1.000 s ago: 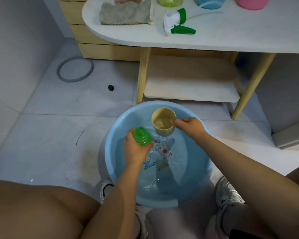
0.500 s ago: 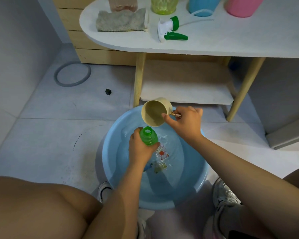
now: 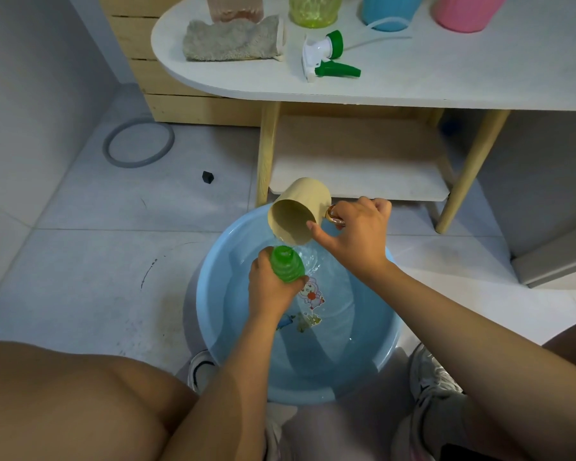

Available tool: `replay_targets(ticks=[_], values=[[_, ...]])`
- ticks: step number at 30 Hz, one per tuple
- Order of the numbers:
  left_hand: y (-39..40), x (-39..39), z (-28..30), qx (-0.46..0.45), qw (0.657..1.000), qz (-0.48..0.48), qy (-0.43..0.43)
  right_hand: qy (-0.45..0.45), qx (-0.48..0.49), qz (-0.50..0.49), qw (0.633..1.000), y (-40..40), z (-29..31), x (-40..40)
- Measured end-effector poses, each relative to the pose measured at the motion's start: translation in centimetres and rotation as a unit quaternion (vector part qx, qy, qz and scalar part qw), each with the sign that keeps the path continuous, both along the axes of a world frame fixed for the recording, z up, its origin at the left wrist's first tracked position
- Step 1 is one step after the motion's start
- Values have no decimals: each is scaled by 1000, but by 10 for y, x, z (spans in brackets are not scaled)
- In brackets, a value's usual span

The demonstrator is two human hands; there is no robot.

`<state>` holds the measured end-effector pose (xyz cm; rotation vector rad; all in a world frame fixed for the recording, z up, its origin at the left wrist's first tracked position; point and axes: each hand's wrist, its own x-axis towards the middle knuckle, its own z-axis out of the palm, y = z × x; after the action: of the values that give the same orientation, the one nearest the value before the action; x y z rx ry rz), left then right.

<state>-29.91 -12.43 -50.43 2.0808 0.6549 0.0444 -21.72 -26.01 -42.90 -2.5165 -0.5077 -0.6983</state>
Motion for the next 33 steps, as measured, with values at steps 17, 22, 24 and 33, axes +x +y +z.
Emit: replay_targets(ticks=[17, 22, 24, 33], values=[[-1, -1, 2, -7, 1000, 4, -12, -90, -22, 20, 995, -2, 5, 4], [-2, -2, 1, -4, 1000, -2, -9, -123, -35, 33, 991, -4, 7, 6], [-1, -2, 1, -1, 1000, -3, -5, -134, -38, 36, 990, -4, 8, 7], [0, -3, 1, 3, 1000, 0, 1, -163, -53, 49, 984, -4, 8, 9]])
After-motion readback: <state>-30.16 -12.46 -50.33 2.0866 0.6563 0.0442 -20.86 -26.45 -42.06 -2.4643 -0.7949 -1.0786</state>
